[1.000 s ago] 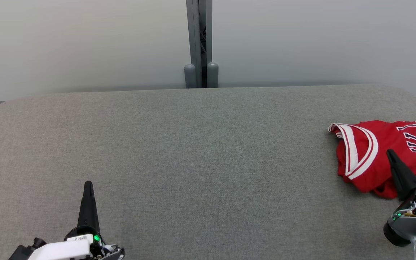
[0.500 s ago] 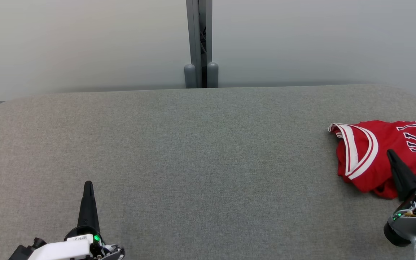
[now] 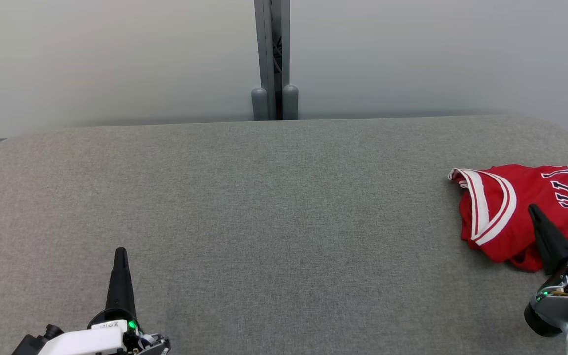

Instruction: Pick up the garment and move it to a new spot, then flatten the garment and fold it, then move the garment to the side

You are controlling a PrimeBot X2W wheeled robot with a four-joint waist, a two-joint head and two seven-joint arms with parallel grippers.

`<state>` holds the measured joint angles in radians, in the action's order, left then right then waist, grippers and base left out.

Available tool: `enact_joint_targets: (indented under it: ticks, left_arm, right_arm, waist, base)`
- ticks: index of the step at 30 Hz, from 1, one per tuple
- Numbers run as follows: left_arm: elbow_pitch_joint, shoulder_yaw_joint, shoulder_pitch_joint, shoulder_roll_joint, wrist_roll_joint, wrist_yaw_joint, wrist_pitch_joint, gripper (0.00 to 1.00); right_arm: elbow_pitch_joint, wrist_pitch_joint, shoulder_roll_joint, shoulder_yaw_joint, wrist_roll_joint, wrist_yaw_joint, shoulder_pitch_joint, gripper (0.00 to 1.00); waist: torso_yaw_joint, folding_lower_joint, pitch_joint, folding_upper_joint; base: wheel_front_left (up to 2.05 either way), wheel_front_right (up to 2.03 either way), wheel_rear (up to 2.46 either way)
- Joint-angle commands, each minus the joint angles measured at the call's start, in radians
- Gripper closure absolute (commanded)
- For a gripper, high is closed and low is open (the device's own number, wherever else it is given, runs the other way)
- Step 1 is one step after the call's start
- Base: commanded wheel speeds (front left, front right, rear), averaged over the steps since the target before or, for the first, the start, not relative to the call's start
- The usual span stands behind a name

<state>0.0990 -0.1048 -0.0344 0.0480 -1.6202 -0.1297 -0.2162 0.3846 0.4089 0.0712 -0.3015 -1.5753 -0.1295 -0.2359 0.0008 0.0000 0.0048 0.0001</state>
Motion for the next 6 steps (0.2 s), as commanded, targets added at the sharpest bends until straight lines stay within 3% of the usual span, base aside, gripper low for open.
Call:
enact_joint_targets:
  ticks: [1, 6]
  left_arm:
    - [-0.001, 0.003, 0.015, 0.002, -0.002, -0.005, -0.001, 1.0]
    - [-0.001, 0.003, 0.015, 0.002, -0.002, -0.005, -0.001, 1.0]
  right_arm:
    - [0.002, 0.003, 0.004, -0.001, -0.002, -0.002, -0.005, 1.0]
    - [0.002, 0.004, 0.003, -0.002, -0.001, -0.002, -0.005, 1.0]
  waist:
    - [0.0, 0.0, 0.0, -0.0001]
    - [0.0, 0.0, 0.0, -0.0001]
  base:
    - [0.0, 0.0, 0.0]
    - [0.0, 0.0, 0.0]
